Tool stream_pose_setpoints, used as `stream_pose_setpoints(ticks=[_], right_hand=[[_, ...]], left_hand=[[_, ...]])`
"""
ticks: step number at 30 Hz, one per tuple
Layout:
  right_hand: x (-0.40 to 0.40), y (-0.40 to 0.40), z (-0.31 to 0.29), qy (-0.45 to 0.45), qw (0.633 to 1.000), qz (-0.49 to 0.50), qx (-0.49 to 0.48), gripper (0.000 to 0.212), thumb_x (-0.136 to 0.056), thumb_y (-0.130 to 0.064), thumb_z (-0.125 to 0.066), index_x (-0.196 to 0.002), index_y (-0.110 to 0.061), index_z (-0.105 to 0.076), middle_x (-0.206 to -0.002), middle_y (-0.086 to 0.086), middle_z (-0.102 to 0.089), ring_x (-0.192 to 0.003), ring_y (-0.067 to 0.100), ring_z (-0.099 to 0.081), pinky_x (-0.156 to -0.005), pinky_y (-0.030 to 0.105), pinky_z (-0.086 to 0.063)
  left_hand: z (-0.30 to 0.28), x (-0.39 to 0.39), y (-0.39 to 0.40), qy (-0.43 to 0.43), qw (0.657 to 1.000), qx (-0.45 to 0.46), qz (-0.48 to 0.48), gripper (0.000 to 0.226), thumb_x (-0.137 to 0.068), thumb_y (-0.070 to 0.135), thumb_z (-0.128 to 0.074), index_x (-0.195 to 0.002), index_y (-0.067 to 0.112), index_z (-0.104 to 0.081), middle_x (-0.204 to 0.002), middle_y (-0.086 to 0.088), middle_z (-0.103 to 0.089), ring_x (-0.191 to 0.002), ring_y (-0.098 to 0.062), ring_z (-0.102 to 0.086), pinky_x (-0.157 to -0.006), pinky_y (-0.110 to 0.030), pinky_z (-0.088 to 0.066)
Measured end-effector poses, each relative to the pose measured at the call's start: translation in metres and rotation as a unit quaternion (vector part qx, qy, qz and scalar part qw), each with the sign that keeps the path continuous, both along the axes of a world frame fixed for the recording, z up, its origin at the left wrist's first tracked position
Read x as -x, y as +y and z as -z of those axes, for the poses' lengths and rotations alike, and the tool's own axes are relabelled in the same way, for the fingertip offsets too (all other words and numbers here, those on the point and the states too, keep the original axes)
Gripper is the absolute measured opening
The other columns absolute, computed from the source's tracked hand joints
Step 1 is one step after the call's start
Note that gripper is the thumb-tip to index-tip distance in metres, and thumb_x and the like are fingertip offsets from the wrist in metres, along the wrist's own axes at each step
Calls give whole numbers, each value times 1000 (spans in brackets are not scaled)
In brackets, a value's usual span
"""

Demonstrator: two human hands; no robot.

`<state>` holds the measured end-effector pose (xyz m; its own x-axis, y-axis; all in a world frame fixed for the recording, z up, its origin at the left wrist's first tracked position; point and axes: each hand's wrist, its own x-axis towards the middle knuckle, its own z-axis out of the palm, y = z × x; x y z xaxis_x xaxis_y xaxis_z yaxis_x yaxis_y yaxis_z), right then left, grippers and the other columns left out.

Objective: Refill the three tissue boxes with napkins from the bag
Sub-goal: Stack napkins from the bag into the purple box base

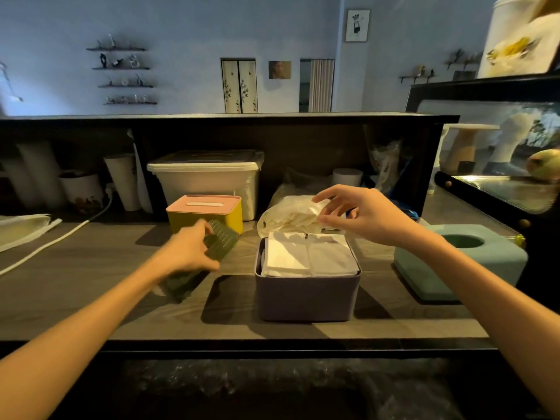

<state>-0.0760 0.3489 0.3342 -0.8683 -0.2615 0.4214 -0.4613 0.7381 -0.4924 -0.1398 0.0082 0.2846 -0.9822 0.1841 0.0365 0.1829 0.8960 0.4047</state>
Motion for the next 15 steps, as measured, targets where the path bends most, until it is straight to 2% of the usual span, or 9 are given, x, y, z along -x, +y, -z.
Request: stream_pose_setpoints(ticks=[3, 4, 6, 8, 9, 11, 13, 15], right_hand=[[1, -3, -9, 15, 1000, 8, 14, 37, -89, -39, -74, -125, -29, -66, -100, -17, -71, -90, -6, -66, -70, 6, -49], [1, -6, -13, 14, 1000, 3, 18, 40, -88, -41, -74, -125, -29, -65, -102, -18, -71, -92, -7, -65, -71, 6, -49], [2, -16, -19, -3, 999, -17, 32, 52, -84, -47, -76, -130, -30, -62, -113, -18, -69, -98, -6, -65, -78, 11, -53], [3, -27, -25, -33, 998, -33, 41, 70, -78, -53, -78, -141, -33, -52, -133, -15, -61, -113, -3, -61, -95, 20, -53], [4, -33, -27, -53, 997, -35, 38, 81, -76, -56, -80, -147, -36, -45, -144, -13, -54, -125, 1, -55, -105, 25, -48], [6, -42, -34, -87, 995, -34, 25, 100, -72, -58, -82, -155, -41, -29, -160, -8, -38, -143, 12, -39, -113, 34, -35], [8, -46, -39, -113, 993, -30, 21, 106, -73, -55, -83, -158, -42, -21, -163, -3, -34, -147, 18, -35, -110, 35, -35], [10, -44, -41, -136, 990, -35, 18, 104, -76, -49, -84, -158, -41, -21, -157, 0, -42, -138, 19, -45, -100, 29, -39]], left_hand=[[-45, -13, 2, 63, 983, -171, 32, 98, -76, 12, -86, -154, 26, -29, -99, -4, -64, -87, -17, -68, -83, -39, -59], [-61, -21, 6, 74, 971, -222, 45, 100, -77, 11, -84, -156, 31, -26, -101, -4, -64, -87, -15, -68, -82, -35, -59], [-85, -37, 19, 86, 945, -311, 57, 98, -81, 6, -80, -156, 38, -25, -105, -3, -61, -82, -10, -70, -71, -25, -59], [-99, -50, 36, 62, 898, -429, 80, 95, -83, -5, -73, -155, 36, -28, -110, -6, -59, -78, -4, -73, -64, -22, -60], [-102, -54, 43, 41, 871, -479, 99, 94, -82, -10, -70, -155, 34, -30, -114, -9, -59, -79, -2, -73, -63, -21, -59], [-100, -57, 56, 8, 832, -540, 125, 95, -76, -11, -72, -153, 30, -34, -122, -15, -58, -89, -7, -74, -68, -25, -60], [-94, -59, 67, -23, 801, -583, 134, 96, -69, -8, -75, -149, 29, -38, -129, -18, -58, -101, -20, -74, -73, -31, -61], [-85, -58, 74, -48, 778, -612, 133, 94, -67, -7, -76, -147, 29, -41, -131, -18, -59, -108, -27, -71, -76, -36, -62]])
